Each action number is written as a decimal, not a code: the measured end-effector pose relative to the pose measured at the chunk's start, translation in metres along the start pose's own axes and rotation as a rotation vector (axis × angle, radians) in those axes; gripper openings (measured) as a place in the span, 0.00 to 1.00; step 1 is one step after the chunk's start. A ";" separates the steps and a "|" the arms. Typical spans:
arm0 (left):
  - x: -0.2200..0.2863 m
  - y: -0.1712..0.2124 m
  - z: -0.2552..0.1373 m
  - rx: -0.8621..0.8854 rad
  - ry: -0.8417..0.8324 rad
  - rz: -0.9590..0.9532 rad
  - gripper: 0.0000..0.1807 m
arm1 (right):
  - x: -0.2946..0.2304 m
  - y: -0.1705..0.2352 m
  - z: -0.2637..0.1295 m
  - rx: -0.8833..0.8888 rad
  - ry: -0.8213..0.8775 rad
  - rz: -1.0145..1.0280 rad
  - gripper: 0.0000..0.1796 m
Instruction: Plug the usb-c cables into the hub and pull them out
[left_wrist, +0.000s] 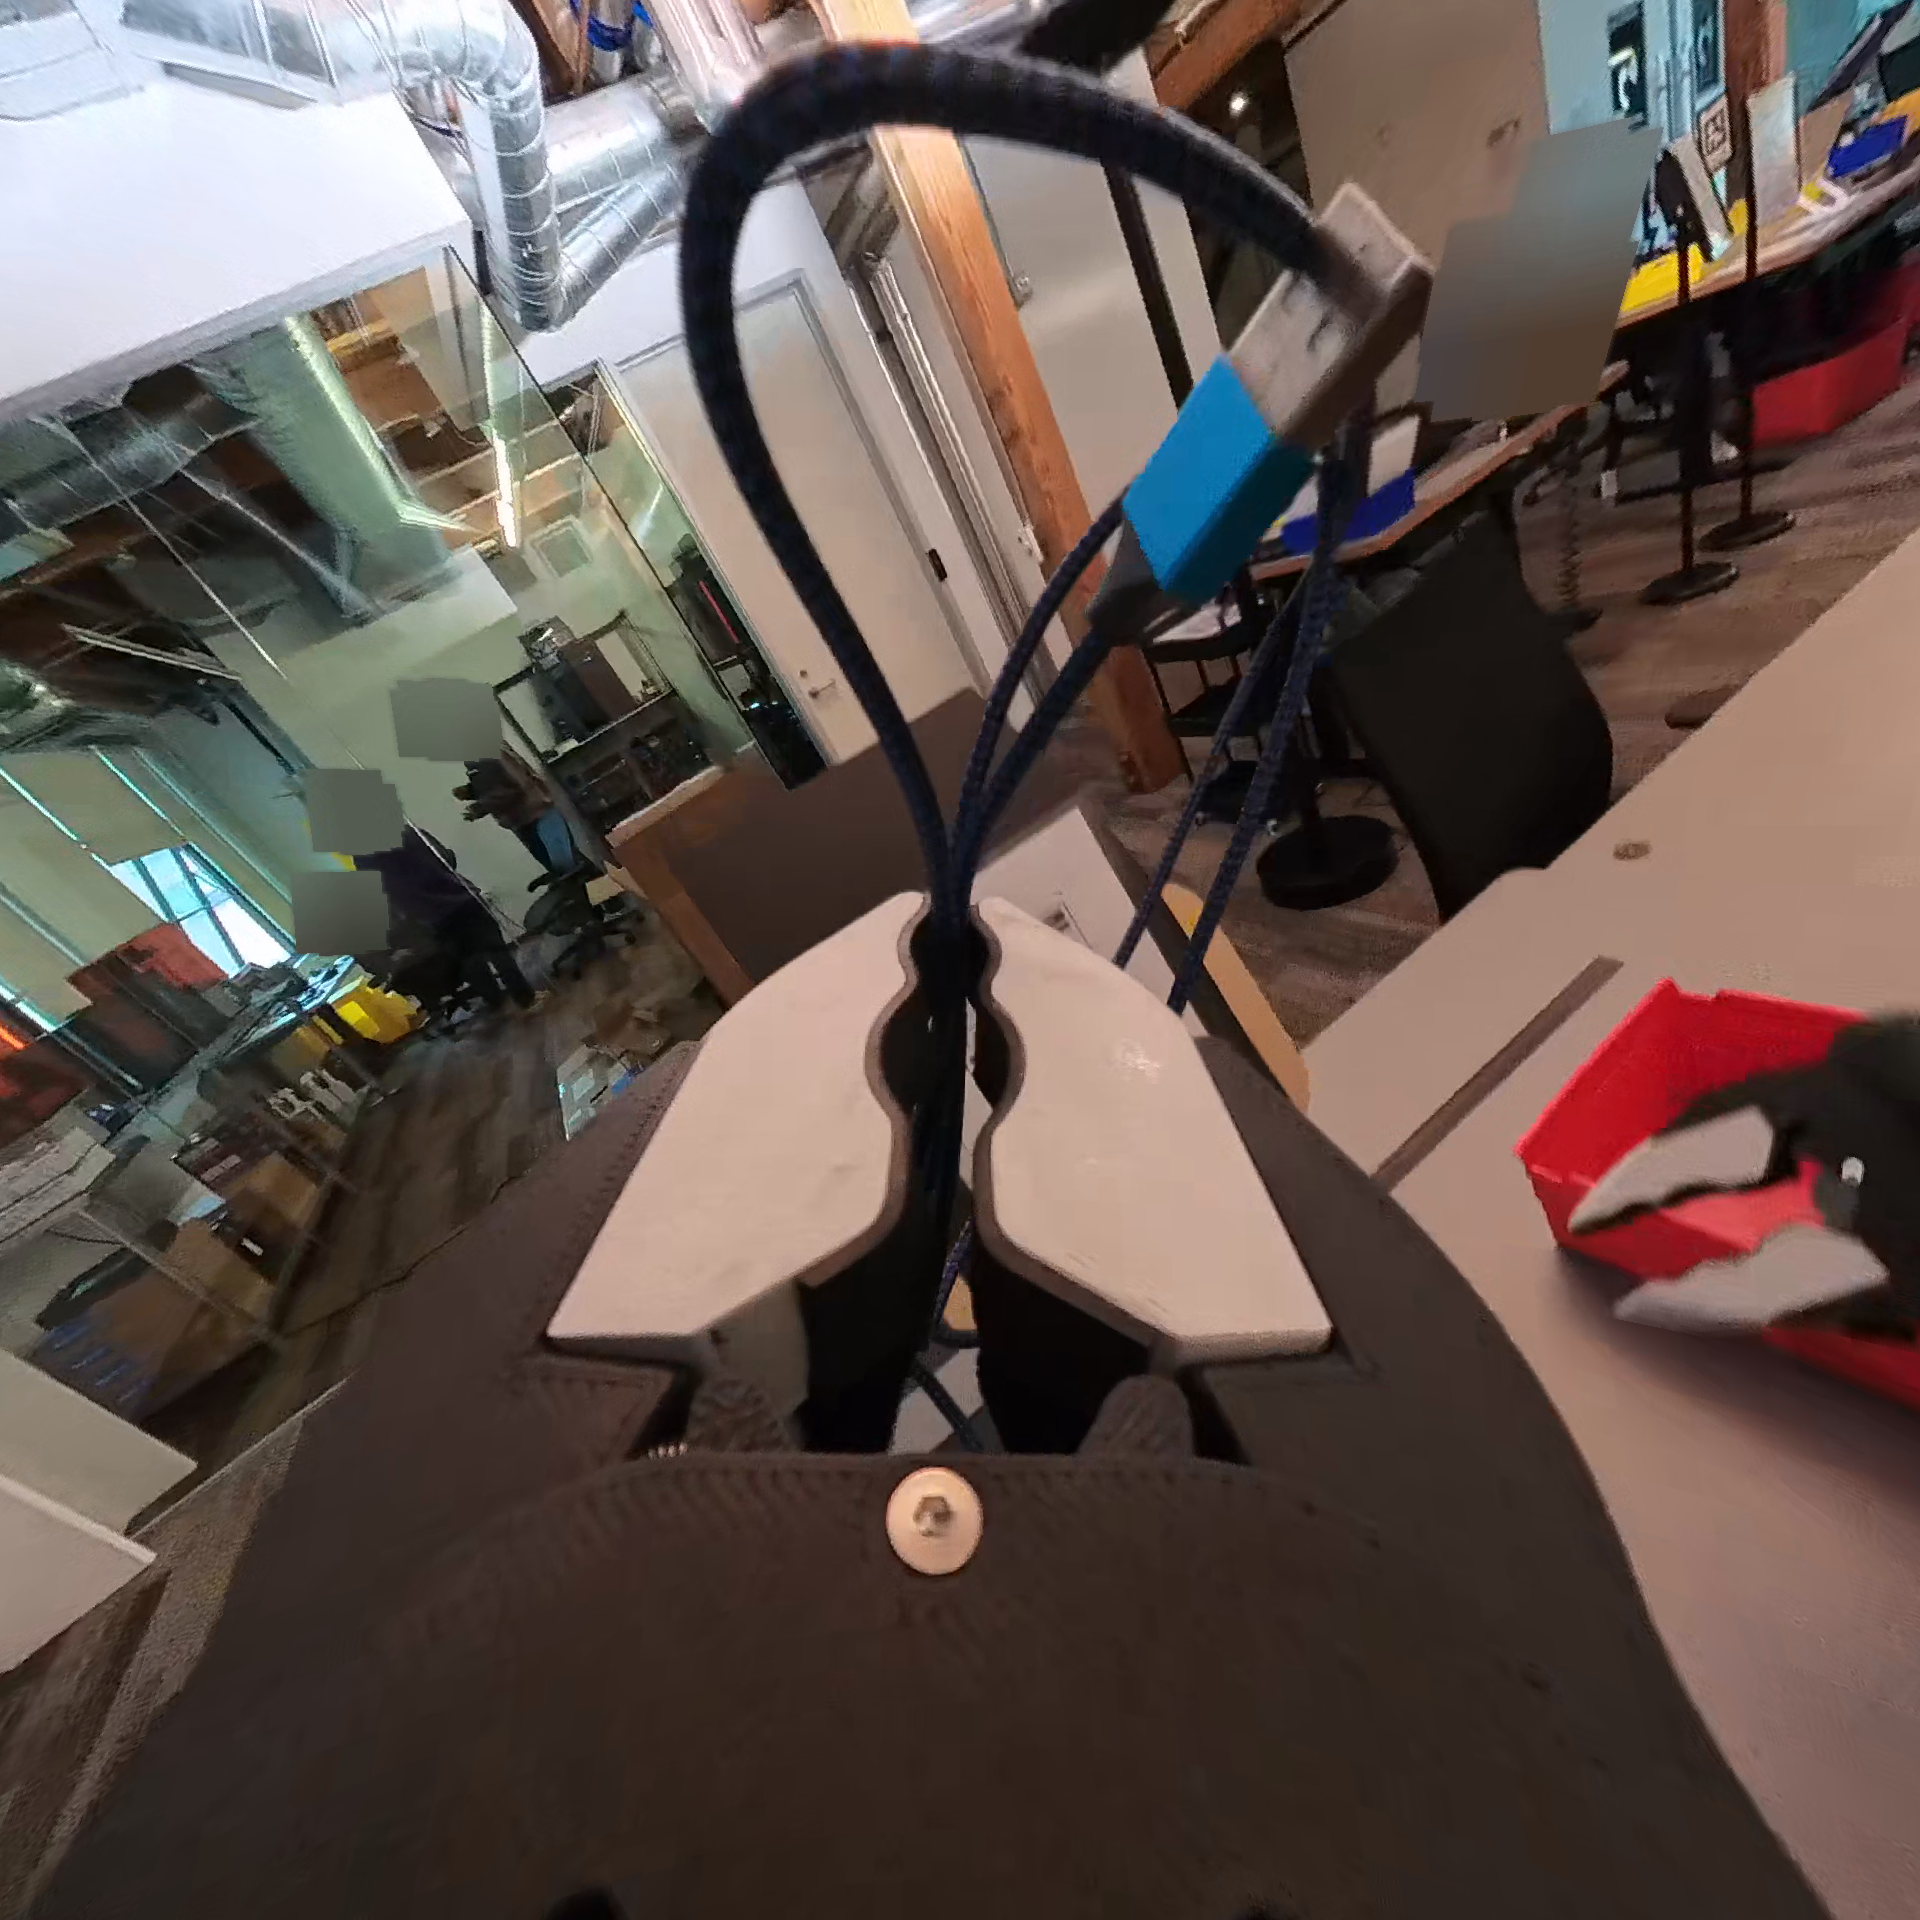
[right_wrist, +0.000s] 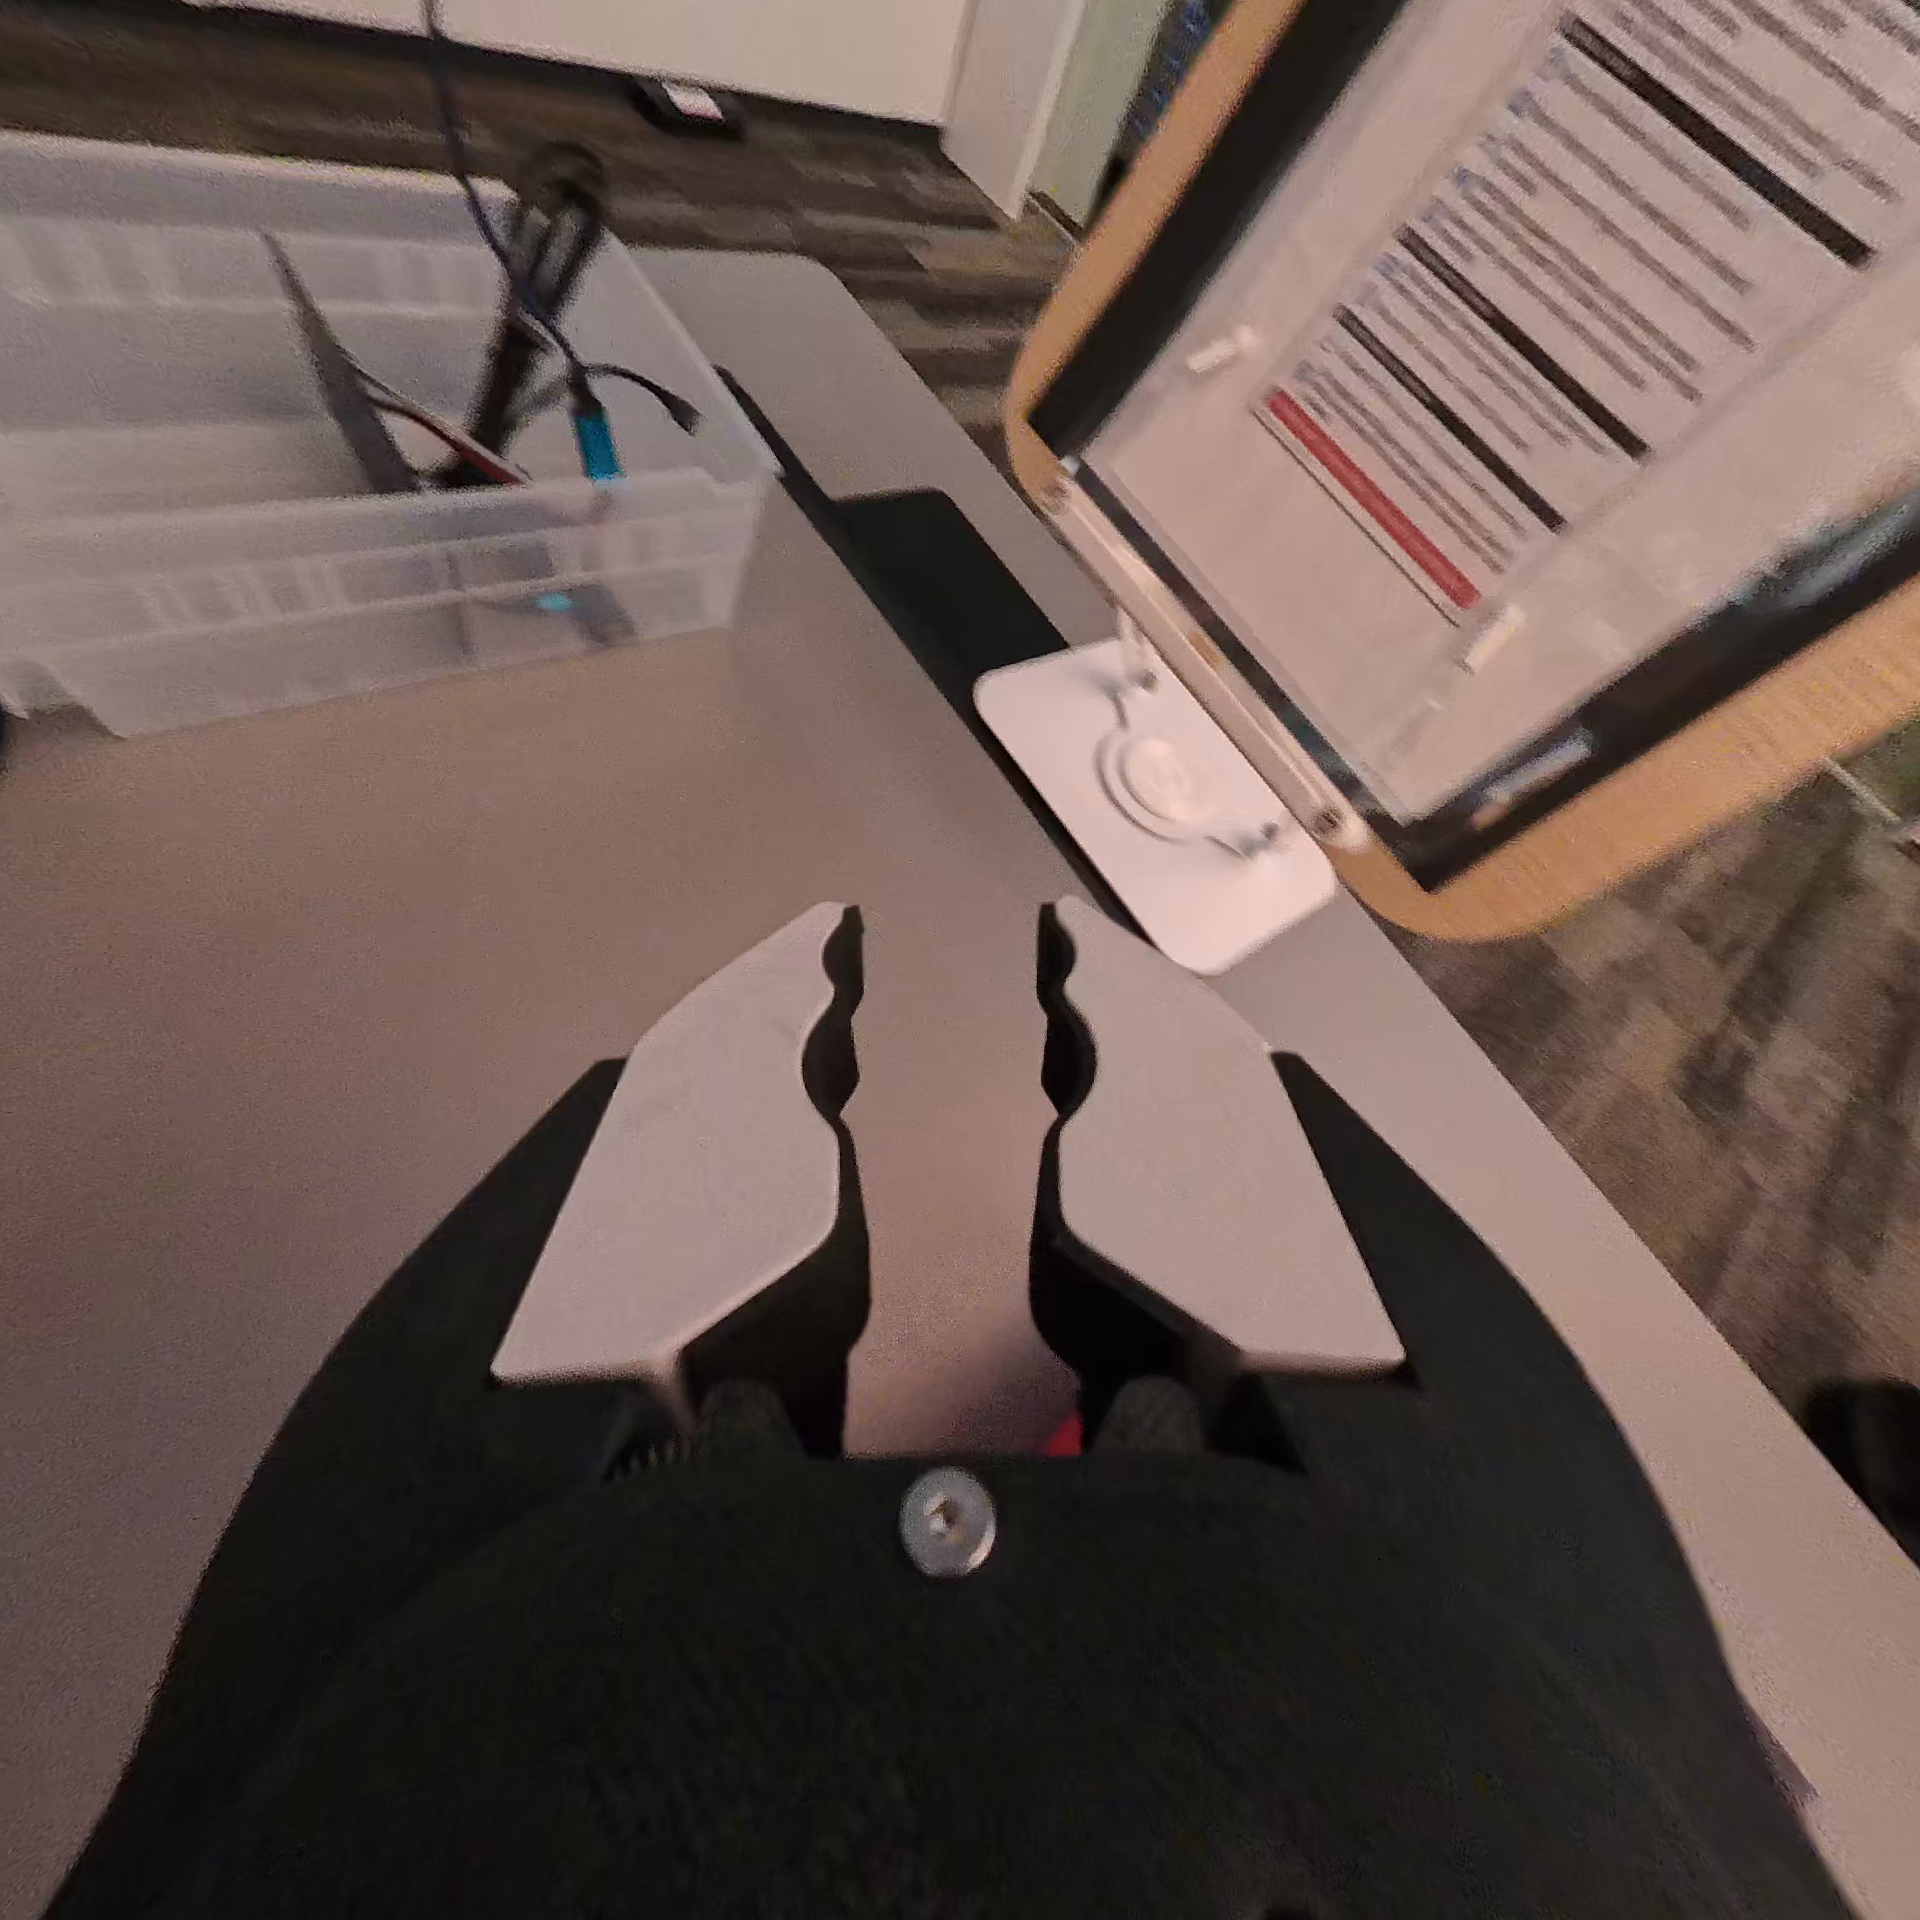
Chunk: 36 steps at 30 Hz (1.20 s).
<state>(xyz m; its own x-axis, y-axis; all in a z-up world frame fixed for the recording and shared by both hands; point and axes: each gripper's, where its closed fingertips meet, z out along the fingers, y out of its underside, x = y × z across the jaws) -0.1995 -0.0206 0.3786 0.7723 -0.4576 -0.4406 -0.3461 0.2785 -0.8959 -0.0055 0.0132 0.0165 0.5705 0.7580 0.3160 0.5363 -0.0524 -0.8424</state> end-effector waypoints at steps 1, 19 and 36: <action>-0.003 -0.013 0.000 0.005 -0.008 -0.009 0.02 | -0.009 -0.008 0.004 0.043 -0.036 0.011 0.19; -0.029 -0.069 -0.053 -0.096 -0.111 -0.029 0.02 | -0.174 -0.113 0.208 0.332 -0.484 0.153 0.29; -0.059 -0.064 -0.104 -0.123 -0.169 -0.001 0.01 | -0.115 -0.159 0.239 0.266 -0.087 0.093 0.04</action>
<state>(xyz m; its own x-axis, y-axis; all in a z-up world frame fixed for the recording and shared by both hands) -0.2786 -0.0995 0.4559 0.8477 -0.3068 -0.4328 -0.3995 0.1677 -0.9013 -0.3049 0.0895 0.0100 0.5483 0.8112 0.2032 0.2960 0.0390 -0.9544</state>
